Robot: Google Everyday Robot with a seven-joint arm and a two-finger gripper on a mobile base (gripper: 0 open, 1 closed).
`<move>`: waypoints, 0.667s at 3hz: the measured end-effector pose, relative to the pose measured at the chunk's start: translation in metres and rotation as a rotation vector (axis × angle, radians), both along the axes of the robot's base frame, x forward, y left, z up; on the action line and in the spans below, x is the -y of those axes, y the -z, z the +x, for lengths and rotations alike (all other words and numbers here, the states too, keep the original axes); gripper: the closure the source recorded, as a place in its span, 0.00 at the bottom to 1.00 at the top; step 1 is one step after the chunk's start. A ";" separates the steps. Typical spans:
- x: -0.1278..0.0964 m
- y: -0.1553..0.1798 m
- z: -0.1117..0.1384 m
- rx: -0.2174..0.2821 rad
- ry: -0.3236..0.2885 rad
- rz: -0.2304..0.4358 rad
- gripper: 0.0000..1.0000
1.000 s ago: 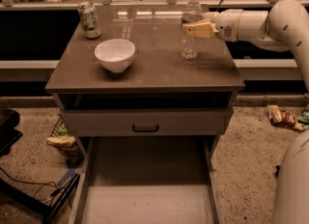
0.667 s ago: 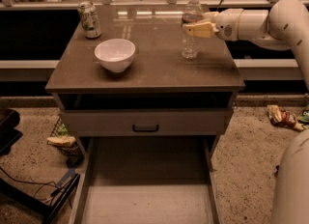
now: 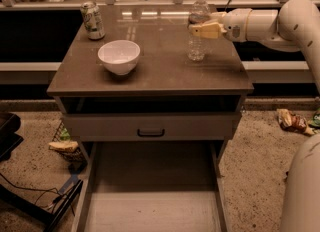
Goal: Pick water bottle from middle drawer and place on counter
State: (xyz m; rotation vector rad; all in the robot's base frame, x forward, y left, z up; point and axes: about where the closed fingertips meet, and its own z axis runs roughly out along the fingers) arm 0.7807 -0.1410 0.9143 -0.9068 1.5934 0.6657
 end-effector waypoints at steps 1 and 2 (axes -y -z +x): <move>0.000 0.000 0.000 0.000 0.000 0.000 0.36; -0.001 0.000 0.000 -0.001 -0.002 0.000 0.05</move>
Offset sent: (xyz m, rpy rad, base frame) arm 0.0000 0.0001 0.0000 0.0000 0.0001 0.0002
